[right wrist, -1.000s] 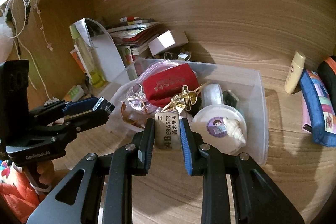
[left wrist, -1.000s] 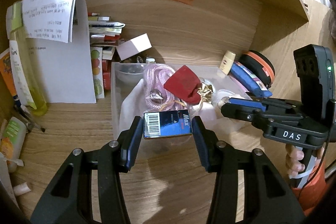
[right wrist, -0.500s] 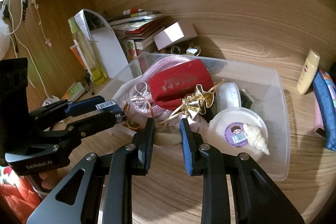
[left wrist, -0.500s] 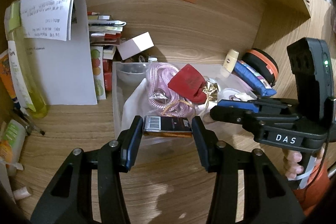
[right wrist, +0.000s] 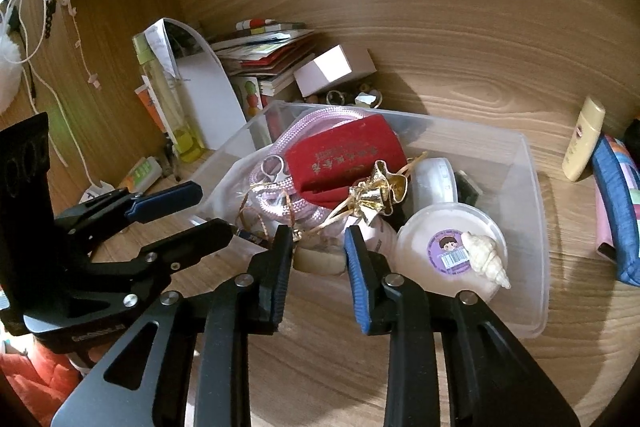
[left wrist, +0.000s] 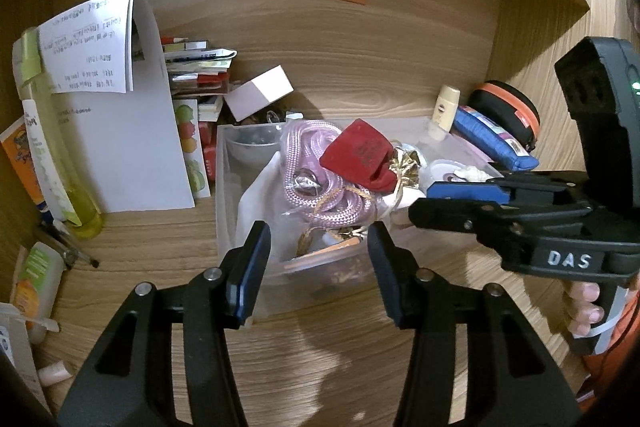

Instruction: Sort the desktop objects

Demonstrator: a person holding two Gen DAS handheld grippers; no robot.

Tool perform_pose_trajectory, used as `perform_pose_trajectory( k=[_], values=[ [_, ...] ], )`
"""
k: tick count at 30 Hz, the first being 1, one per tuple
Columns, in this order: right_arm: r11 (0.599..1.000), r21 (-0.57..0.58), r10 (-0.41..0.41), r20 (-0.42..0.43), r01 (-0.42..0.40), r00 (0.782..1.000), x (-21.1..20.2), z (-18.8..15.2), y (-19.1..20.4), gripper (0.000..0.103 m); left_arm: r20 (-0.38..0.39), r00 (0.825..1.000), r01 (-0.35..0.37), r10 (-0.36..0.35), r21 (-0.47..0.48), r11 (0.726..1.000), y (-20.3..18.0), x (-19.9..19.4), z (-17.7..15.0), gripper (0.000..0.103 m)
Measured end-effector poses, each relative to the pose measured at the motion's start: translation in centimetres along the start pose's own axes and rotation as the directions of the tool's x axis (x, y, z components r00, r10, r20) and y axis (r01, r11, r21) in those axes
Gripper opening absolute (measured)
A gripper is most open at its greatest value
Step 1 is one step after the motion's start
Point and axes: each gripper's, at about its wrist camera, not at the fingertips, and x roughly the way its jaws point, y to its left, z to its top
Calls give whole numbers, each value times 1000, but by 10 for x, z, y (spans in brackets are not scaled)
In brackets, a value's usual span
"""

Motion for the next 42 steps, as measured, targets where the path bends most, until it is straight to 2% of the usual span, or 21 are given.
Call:
perform_pose_trajectory(
  k=[4,9,20,23,25,27,29,33,36,42],
  values=[
    [1000,-22,-12,24,13,1000,-10,-1,7,35,-4,1000,5,-5,-11,1000,0,-4,0,52],
    [998,-43,-42,85,46,996,-30,-2,14,54,-1,1000,-3,3,-21,1000,-1,-12,1,53],
    [996,-14,-80,125,83,989,-57,-13,11,67,39,999,-34,35,-23,999,-10,-36,-1,70],
    [996,-11,-91,135,93,987,-65,-19,11,68,52,998,-45,46,-21,999,-14,-43,-2,76],
    [995,-6,-96,143,98,985,-71,-23,12,68,61,997,-53,55,-23,998,-17,-49,-4,81],
    [994,-4,-109,150,111,983,-77,-27,12,74,72,995,-70,72,-26,997,-20,-54,-5,92],
    [991,-4,-130,166,132,978,-83,-31,13,80,83,993,-79,82,-31,996,-22,-59,-7,94],
    [986,-12,-163,192,169,968,-98,-40,18,82,84,991,-103,106,-41,994,-26,-66,-10,99],
    [986,-11,-160,212,166,964,-107,-46,21,84,90,989,-116,120,-44,992,-29,-70,-13,99],
    [984,8,-174,245,177,954,-118,-56,23,90,109,974,-193,198,-53,980,-33,-75,-19,101]
  ],
)
